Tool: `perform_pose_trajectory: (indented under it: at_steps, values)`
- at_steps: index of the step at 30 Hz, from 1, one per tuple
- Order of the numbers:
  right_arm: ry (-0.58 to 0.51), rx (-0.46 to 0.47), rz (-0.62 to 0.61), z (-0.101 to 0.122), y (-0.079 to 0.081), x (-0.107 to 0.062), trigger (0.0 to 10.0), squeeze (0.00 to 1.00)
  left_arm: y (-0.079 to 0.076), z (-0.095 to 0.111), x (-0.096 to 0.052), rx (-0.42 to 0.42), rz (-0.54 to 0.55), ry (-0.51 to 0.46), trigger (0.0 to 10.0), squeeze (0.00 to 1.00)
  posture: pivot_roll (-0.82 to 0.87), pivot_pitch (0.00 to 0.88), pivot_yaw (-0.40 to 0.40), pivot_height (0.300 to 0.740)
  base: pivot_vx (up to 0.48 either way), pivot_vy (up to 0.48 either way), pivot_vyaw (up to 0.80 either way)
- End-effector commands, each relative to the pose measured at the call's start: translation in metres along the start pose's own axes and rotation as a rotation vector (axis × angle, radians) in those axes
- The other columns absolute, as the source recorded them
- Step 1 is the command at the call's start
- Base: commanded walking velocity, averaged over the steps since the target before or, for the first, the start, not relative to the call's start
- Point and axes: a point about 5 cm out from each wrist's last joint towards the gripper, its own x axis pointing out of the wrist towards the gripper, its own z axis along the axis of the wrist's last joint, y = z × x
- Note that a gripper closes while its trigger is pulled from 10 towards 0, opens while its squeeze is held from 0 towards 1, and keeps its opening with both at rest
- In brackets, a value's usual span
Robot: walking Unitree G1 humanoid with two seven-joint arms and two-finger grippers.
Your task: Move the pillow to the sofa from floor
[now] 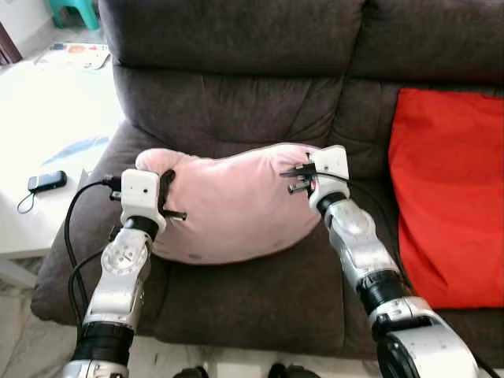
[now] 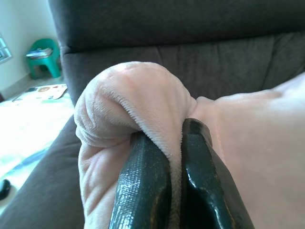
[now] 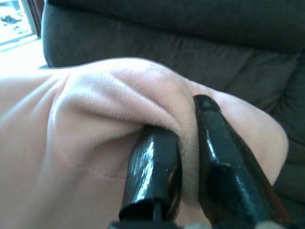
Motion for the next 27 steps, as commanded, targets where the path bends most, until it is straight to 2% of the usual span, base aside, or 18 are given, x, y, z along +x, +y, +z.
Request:
perform_pose_trajectory:
  at_steps: [1, 5, 12, 16, 21, 22, 23, 24, 27]
  values:
    - [-0.083, -0.019, 0.011, 0.029, 0.004, 0.013, 10.0, 0.00, 0.005, 0.012, 0.002, 0.011, 0.005, -0.051, 10.0, 0.00, 0.13, 0.150, -0.049, 0.740, 0.000, 0.000, 0.00]
    - [-0.089, -0.024, 0.055, 0.041, 0.013, 0.022, 10.0, 0.00, 0.006, 0.011, 0.001, 0.014, 0.017, -0.047, 10.0, 0.00, 0.14, 0.147, -0.057, 0.740, 0.000, 0.000, 0.00]
    - [-0.079, -0.058, 0.154, 0.052, 0.032, 0.031, 10.0, 0.00, -0.005, 0.010, -0.002, -0.004, -0.035, -0.037, 10.0, 0.00, 0.15, 0.130, -0.070, 0.740, 0.000, 0.000, 0.00]
    - [-0.085, -0.076, 0.184, 0.056, 0.037, 0.033, 10.0, 0.00, -0.008, 0.007, -0.003, -0.009, -0.051, -0.022, 10.0, 0.00, 0.15, 0.125, -0.075, 0.740, 0.000, 0.000, 0.00]
    - [-0.084, -0.056, 0.212, 0.057, 0.040, 0.033, 10.0, 0.00, -0.009, 0.005, -0.004, -0.009, -0.052, -0.013, 10.0, 0.00, 0.15, 0.134, -0.077, 0.740, 0.000, 0.000, 0.00]
    - [-0.084, -0.054, 0.213, 0.056, 0.041, 0.033, 10.0, 0.19, -0.009, 0.004, -0.005, -0.008, -0.051, -0.010, 10.0, 0.00, 0.15, 0.134, -0.077, 0.740, 0.000, 0.000, 0.00]
    - [-0.084, -0.054, 0.213, 0.056, 0.041, 0.033, 10.0, 0.19, -0.009, 0.004, -0.005, -0.008, -0.051, -0.010, 10.0, 0.00, 0.15, 0.134, -0.077, 0.740, 0.000, 0.000, 0.00]
    - [-0.081, -0.047, 0.221, 0.054, 0.042, 0.033, 10.0, 1.00, -0.009, 0.003, -0.005, -0.009, -0.048, -0.003, 10.0, 0.00, 0.15, 0.140, -0.077, 0.740, 0.000, 0.000, 0.00]
    - [-0.081, -0.052, 0.227, 0.053, 0.044, 0.033, 10.0, 1.00, -0.009, 0.000, -0.006, -0.007, -0.038, 0.007, 10.0, 0.00, 0.15, 0.144, -0.078, 0.740, 0.000, 0.000, 0.00]
